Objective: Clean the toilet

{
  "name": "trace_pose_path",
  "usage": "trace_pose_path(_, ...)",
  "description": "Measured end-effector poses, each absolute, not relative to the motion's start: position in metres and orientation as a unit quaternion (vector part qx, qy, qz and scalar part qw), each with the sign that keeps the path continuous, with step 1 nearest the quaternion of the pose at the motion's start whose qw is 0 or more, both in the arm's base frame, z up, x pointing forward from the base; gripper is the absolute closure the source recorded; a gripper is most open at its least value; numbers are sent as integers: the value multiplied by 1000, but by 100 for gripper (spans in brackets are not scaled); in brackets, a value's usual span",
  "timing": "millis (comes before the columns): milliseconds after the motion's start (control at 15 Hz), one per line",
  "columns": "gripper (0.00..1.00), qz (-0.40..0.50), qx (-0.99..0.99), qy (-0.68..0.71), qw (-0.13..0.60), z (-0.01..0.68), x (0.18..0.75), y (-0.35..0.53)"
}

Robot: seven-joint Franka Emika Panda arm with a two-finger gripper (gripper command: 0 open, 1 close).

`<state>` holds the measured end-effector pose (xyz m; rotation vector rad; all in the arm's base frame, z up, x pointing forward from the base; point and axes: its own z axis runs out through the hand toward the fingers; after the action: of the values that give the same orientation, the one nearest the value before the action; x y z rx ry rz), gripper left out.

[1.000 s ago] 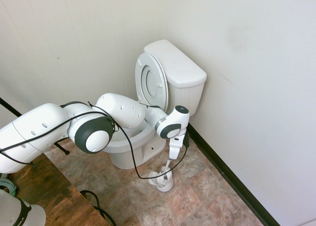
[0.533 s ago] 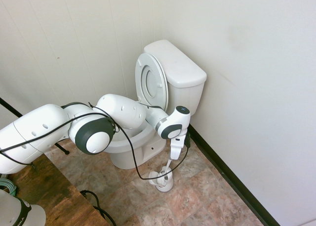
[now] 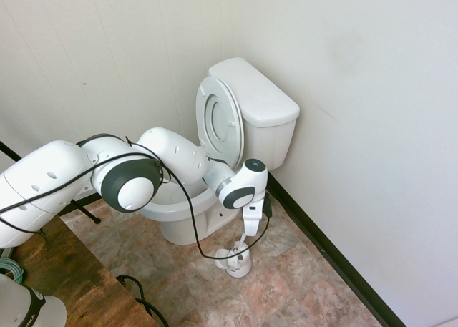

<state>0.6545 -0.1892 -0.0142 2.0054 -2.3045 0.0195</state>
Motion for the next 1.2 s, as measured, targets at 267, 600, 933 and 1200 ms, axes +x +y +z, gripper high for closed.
trace_pose_path(267, 100, 11, 675, -736, 39, 20, 636, -180)
trace_pose_path(600, 100, 24, 688, -724, 29, 88, 606, -190)
trace_pose_path(933, 100, 53, 699, -713, 18, 189, 567, -191)
trace_pose_path(1200, 100, 76, 711, -699, 15, 255, 535, -150)
